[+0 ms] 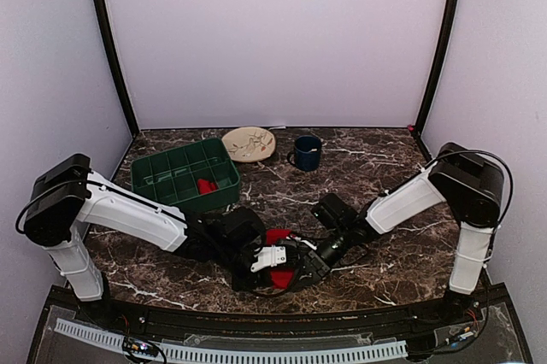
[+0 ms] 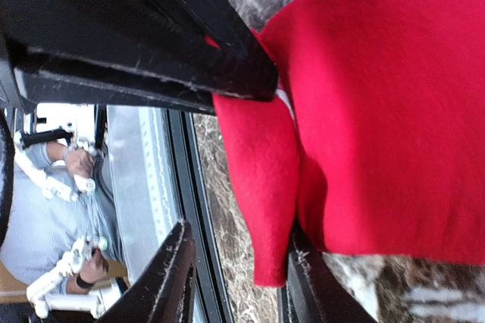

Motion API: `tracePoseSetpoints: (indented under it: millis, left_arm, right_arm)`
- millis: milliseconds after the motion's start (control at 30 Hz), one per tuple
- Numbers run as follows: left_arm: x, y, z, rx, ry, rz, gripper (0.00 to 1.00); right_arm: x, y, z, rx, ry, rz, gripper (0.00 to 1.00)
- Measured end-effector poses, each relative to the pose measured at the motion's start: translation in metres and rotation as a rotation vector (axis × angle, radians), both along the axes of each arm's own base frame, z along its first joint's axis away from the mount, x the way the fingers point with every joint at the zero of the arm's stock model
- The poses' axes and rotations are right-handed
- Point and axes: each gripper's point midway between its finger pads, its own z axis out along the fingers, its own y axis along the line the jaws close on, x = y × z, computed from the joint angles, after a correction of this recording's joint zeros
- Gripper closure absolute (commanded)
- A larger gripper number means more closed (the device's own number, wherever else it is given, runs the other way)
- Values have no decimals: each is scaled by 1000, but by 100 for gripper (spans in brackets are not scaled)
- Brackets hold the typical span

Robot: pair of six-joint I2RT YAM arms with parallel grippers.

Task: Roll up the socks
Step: Roll the sock at the center of the board.

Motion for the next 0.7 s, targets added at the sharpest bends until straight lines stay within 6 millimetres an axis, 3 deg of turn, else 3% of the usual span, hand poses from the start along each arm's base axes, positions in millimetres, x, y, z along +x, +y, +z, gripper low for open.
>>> tracePoseSetpoints:
  millis: [400,700]
  left_arm:
    - [-1,3,1,5,117,-4,100]
    - [-1,4,1,16,229,7,100]
  right_arm:
    - [17,-14,0,-4,2,-144,65]
    - [45,-26,1,-50,-131,-280,68]
